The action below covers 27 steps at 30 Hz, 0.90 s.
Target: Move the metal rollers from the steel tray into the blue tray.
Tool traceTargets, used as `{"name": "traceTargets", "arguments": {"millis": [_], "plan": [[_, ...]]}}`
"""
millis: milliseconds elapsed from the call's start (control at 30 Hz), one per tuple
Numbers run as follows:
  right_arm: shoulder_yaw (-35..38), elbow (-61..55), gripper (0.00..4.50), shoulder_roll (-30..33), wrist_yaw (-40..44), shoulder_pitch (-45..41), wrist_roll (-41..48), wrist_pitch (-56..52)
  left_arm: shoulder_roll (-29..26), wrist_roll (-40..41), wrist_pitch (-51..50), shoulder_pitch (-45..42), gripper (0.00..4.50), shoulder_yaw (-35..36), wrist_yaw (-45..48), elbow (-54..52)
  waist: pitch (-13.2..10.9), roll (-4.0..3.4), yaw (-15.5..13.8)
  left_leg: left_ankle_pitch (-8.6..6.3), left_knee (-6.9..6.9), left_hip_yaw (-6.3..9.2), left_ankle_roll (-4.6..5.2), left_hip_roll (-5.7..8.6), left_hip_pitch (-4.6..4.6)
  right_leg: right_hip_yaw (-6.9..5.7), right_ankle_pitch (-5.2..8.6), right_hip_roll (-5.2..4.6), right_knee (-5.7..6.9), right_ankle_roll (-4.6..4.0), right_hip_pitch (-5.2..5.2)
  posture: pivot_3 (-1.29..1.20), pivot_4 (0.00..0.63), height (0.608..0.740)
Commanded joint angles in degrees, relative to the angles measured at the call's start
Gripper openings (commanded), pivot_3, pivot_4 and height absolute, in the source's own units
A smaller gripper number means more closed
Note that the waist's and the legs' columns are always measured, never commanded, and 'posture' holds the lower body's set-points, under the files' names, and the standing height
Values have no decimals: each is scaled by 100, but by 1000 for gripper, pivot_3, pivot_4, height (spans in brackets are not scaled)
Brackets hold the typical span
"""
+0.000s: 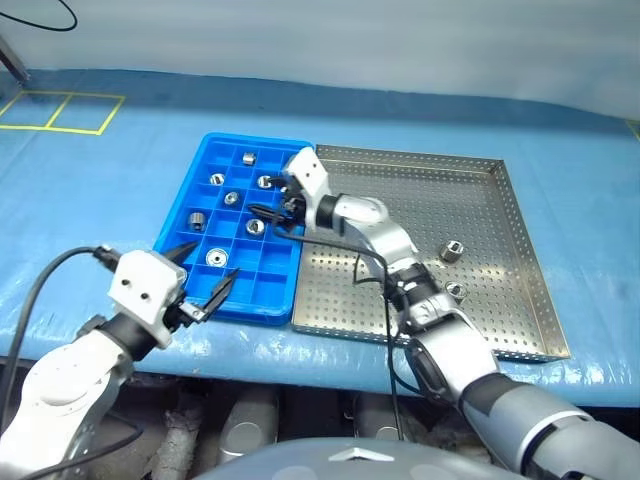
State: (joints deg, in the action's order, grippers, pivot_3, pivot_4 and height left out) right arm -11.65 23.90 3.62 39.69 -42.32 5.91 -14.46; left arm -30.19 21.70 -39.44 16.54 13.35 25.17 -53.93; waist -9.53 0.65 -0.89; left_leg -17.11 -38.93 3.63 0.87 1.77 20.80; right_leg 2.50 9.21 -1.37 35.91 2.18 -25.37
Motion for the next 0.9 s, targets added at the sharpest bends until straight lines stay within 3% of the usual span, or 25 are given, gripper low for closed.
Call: {"name": "traceTargets", "arguments": {"millis": [33,167,333,600,900], "plan": [[423,-1500,3772,544,-345,694,-3,-509,171,6,187,-672,3812,-643,-14,327,0,-1,4,0,-1,-1,0,-1,0,0,0,1,-3,0,1,48,150,740],[1098,-2857,3772,1123,-1215,1679,-173,-1349,459,-116,386,-1665,3812,-1394,63,962,0,-1,51,0,-14,-4,4,8,11,-5,-8,-7,-5,14,4,-41,150,740],[1635,-3632,3772,1234,-2033,2286,-238,-2061,436,-118,614,-2363,3812,-1889,494,1576,0,-3,438,-4,-12,-29,10,-3,1,26,-12,6,-2,22,-2,-140,150,740],[2227,-3451,3772,1018,-2702,2495,5,-2340,477,-147,817,-2696,3812,-2344,930,2068,0,-1,854,-10,-18,-77,24,-21,-12,80,-8,36,-3,75,-2,-208,150,740],[2112,-3201,3772,893,-2695,2547,269,-2489,495,-171,908,-2636,3812,-2529,990,2093,0,-1,1066,-26,-27,-120,52,-23,-19,146,-23,50,-12,102,-4,-169,150,740]]}}
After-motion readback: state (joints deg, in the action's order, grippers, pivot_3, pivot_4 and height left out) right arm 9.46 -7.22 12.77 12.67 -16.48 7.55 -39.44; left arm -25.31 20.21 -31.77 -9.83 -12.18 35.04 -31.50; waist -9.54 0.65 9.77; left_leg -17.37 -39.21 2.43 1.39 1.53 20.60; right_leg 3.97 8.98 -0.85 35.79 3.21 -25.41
